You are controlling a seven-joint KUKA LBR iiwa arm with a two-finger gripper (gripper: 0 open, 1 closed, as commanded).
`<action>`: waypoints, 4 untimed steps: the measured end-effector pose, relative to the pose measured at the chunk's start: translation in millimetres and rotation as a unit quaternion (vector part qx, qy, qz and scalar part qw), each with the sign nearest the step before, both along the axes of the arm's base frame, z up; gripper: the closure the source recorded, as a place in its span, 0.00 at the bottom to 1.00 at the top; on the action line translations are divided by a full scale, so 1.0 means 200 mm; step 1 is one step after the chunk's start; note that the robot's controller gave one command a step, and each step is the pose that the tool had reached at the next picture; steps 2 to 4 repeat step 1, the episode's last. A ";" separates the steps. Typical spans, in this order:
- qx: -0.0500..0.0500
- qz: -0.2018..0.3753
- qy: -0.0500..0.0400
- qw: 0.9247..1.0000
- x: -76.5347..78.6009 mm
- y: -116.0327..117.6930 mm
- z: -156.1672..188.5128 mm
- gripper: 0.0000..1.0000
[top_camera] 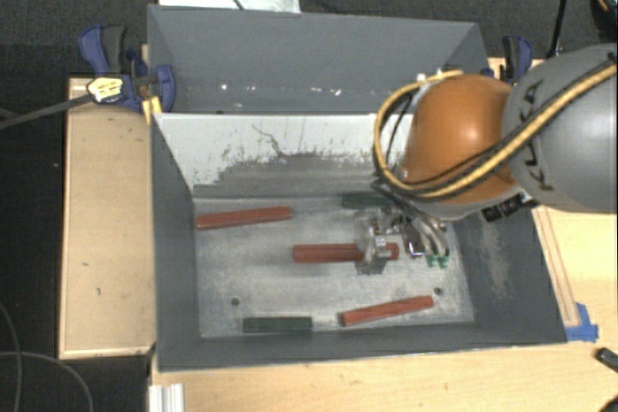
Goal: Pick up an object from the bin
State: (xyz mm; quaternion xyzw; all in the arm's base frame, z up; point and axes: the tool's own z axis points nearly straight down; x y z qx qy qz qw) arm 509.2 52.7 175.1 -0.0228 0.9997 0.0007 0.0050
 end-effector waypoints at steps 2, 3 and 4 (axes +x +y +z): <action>0.000 0.001 0.002 1.000 0.01 0.00 0.11 1.00; 0.000 0.001 0.002 1.000 0.01 0.00 0.11 1.00; 0.000 0.001 0.002 1.000 0.01 0.00 0.11 1.00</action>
Offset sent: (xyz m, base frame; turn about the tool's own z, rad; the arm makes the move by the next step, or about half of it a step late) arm 0.0001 0.0000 0.0193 0.0000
